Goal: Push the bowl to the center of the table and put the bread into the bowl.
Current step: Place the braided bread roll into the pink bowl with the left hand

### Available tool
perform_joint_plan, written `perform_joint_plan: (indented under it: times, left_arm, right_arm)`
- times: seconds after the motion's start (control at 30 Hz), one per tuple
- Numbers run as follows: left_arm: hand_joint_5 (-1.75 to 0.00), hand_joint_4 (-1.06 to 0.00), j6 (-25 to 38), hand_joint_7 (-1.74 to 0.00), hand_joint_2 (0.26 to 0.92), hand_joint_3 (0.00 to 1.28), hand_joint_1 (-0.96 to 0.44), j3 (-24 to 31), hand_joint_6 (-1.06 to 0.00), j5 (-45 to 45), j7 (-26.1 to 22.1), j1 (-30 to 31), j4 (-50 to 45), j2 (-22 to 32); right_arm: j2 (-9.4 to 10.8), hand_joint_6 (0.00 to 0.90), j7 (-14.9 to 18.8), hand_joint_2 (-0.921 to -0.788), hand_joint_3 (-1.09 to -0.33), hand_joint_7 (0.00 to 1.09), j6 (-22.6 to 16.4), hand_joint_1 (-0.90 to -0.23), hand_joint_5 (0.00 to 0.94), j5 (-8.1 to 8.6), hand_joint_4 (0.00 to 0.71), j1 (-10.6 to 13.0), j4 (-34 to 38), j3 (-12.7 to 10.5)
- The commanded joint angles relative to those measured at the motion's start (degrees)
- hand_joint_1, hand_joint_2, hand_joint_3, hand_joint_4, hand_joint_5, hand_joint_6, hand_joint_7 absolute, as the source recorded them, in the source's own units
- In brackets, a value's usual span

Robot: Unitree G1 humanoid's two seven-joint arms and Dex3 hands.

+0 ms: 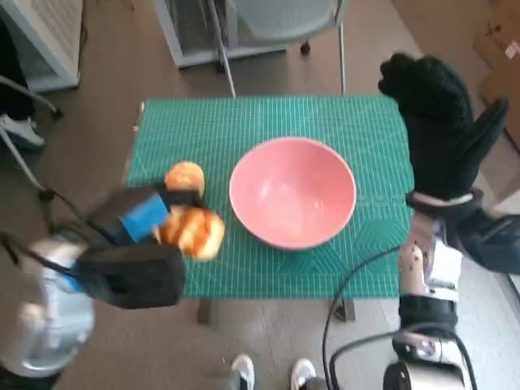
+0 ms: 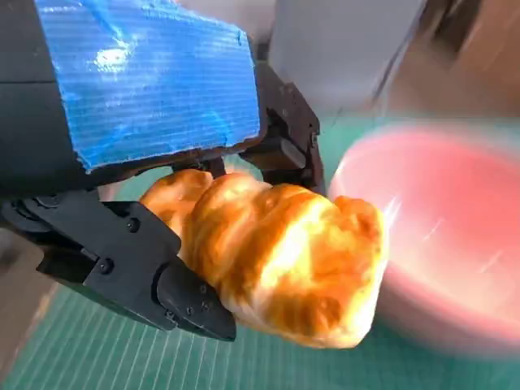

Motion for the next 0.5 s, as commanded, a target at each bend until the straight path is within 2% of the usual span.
perform_joint_plan:
  times: [0.03, 0.23, 0.43, 0.5]
  left_arm:
    - [-0.99, -0.85, -4.57, -1.04, 0.878, 0.03, 0.00, -1.68, -0.74, 0.85, 3.85, -8.47, 0.43, -2.76]
    - [-1.10, -0.82, -4.03, -0.95, 0.885, 0.02, 0.00, -7.78, -0.76, 4.13, 3.33, -16.25, 5.63, -6.75]
    - [-1.14, -0.81, -3.61, -0.92, 0.891, 0.02, 0.00, -9.33, -0.76, 4.90, 2.76, -18.33, 7.40, -8.55]
    - [-1.17, -0.78, -4.65, -0.95, 0.903, 0.02, 0.00, -13.77, -0.73, 5.30, 2.70, -22.48, 14.25, -12.69]
  right_arm:
    - [-0.32, 0.407, 0.21, -0.921, -0.640, 0.01, 0.47, -0.584, 0.004, 0.12, 0.362, 0.67, 1.01, -0.11]
    - [-0.66, 0.407, 0.23, -0.921, -0.642, 0.01, 0.50, -0.585, 0.003, 0.22, 0.363, 1.01, 0.74, -0.28]
    - [-0.75, 0.408, 0.24, -0.921, -0.644, 0.01, 0.50, -0.584, 0.002, 0.22, 0.362, 1.22, 0.47, -0.29]
    - [-1.29, 0.403, 0.42, -0.921, -0.646, 0.01, 0.55, -0.584, 0.002, 0.27, 0.362, 1.91, -0.32, -0.46]
